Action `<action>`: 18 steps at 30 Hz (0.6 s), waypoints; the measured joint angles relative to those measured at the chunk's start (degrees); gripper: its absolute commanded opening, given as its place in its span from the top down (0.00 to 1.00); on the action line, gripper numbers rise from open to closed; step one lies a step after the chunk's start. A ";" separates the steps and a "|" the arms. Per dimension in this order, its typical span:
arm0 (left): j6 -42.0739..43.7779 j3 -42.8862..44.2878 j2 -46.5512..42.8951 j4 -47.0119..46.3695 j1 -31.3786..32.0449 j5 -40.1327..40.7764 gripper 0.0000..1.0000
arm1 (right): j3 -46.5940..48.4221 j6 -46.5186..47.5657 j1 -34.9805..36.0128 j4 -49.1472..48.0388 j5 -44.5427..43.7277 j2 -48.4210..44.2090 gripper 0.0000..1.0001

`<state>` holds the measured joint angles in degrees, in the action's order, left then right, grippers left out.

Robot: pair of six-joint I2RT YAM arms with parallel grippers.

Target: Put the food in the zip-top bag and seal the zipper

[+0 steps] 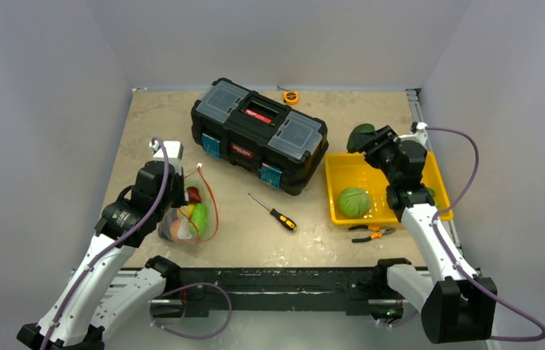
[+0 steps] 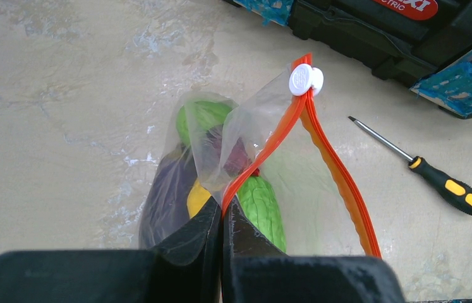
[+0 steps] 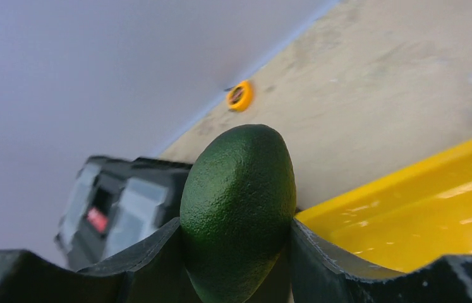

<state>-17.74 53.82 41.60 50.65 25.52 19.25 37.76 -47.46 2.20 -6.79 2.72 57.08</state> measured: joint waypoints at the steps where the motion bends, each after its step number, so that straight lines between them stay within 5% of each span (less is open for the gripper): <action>1: 0.00 0.00 0.00 0.00 0.00 0.00 1.00 | 0.37 -0.33 0.85 -1.03 2.01 -0.02 0.97; 11: 0.00 0.00 0.00 0.00 0.00 0.00 1.00 | 11.80 6.67 32.13 -5.53 3.72 0.55 0.96; 18: 0.00 0.00 -0.35 0.00 0.00 0.02 1.00 | 20.39 14.12 51.28 -8.57 2.73 14.47 0.94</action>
<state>-17.74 53.82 41.25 50.65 25.52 19.27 58.15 -33.34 53.47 -15.35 5.45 71.55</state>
